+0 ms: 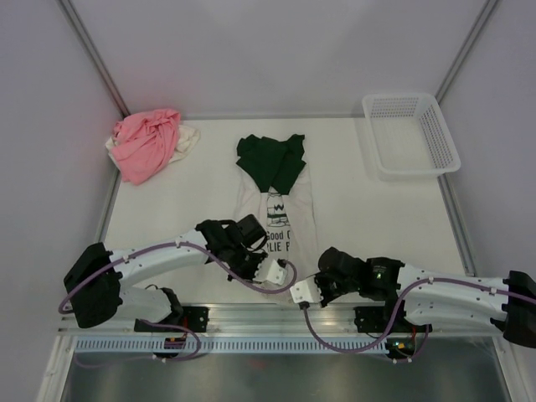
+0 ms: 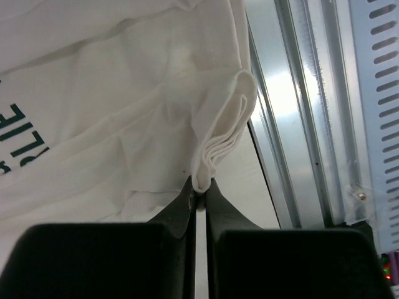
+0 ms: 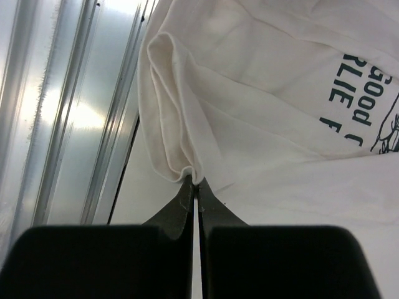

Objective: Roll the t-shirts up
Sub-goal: Roll the tshirt

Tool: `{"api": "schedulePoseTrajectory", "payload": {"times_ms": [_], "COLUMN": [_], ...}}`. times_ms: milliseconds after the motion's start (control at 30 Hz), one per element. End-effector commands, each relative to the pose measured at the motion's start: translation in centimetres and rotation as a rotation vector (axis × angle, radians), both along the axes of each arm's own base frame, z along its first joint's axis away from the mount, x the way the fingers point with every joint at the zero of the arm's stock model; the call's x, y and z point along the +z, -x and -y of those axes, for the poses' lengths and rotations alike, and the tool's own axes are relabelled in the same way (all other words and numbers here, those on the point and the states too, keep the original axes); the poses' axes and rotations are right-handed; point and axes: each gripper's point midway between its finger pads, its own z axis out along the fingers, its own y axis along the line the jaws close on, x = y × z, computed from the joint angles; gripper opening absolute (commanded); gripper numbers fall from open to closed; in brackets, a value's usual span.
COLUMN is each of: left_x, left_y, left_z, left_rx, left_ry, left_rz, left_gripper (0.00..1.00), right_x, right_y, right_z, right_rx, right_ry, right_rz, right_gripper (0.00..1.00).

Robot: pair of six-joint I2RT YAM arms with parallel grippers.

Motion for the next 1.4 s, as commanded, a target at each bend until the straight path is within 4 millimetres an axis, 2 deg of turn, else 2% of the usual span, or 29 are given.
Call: {"api": "schedulePoseTrajectory", "payload": {"times_ms": [0,67,200,367,500,533,633,667,767,800,867,1000,1133,1267,1367], "left_x": [1.1,0.9,0.9,0.8,1.3,1.4,1.4,0.6,-0.6,-0.7,-0.6,0.3,0.5,1.3,1.4], "left_y": [0.9,0.8,-0.6,-1.7,-3.8,-3.9,-1.8,-0.6,0.5,0.5,0.1,-0.9,-1.9,-3.5,-4.4], "left_z": [-0.8,-1.2,-1.5,-1.7,-2.2,-2.5,-3.9,-4.4,-4.0,-4.0,-3.9,-3.3,-2.7,-2.0,-1.9], "left_rx": [0.114,0.147,0.244,0.305,0.405,0.406,0.355,0.357,0.377,0.378,0.401,0.441,0.476,0.58,0.656], "left_ry": [-0.032,-0.046,-0.031,-0.023,0.001,-0.001,-0.026,-0.051,-0.079,-0.082,-0.087,-0.066,-0.062,-0.063,-0.115], "left_rz": [-0.169,-0.206,-0.256,-0.291,-0.305,-0.306,-0.342,-0.374,-0.377,-0.363,-0.349,-0.356,-0.365,-0.398,-0.404], "left_gripper": [0.02,0.02,0.02,0.02,0.02,0.02,0.02,0.02,0.02,0.02,0.02,0.02,0.02,0.02,0.02], "right_x": [1.9,2.3,2.2,1.1,0.8,1.0,1.4,1.5,1.5,1.8,1.5,0.6,0.5,0.2,0.7], "right_y": [-1.1,-2.2,-3.5,-5.0,-6.0,-6.4,-6.2,-6.2,-5.7,-5.3,-5.0,-4.9,-6.0,-7.2,-8.3], "right_z": [-1.9,-2.2,-2.5,-2.3,-1.5,-1.2,-0.8,-0.9,-1.9,-2.8,-3.2,-1.9,-1.7,-1.5,-1.8], "right_rx": [-0.071,-0.136,-0.235,-0.354,-0.436,-0.454,-0.449,-0.438,-0.385,-0.387,-0.394,-0.431,-0.491,-0.559,-0.6], "right_ry": [-0.09,-0.117,-0.13,-0.096,-0.087,-0.09,-0.104,-0.119,-0.14,-0.153,-0.136,-0.077,-0.082,-0.074,-0.122], "right_rz": [-0.028,-0.037,-0.089,-0.129,-0.15,-0.15,-0.149,-0.144,-0.167,-0.226,-0.27,-0.262,-0.23,-0.206,-0.192], "right_gripper": [0.0,0.0,0.0,0.0,0.0,0.0,0.0,0.0,0.0,0.0,0.0,0.0,0.0,0.0,0.0]}}
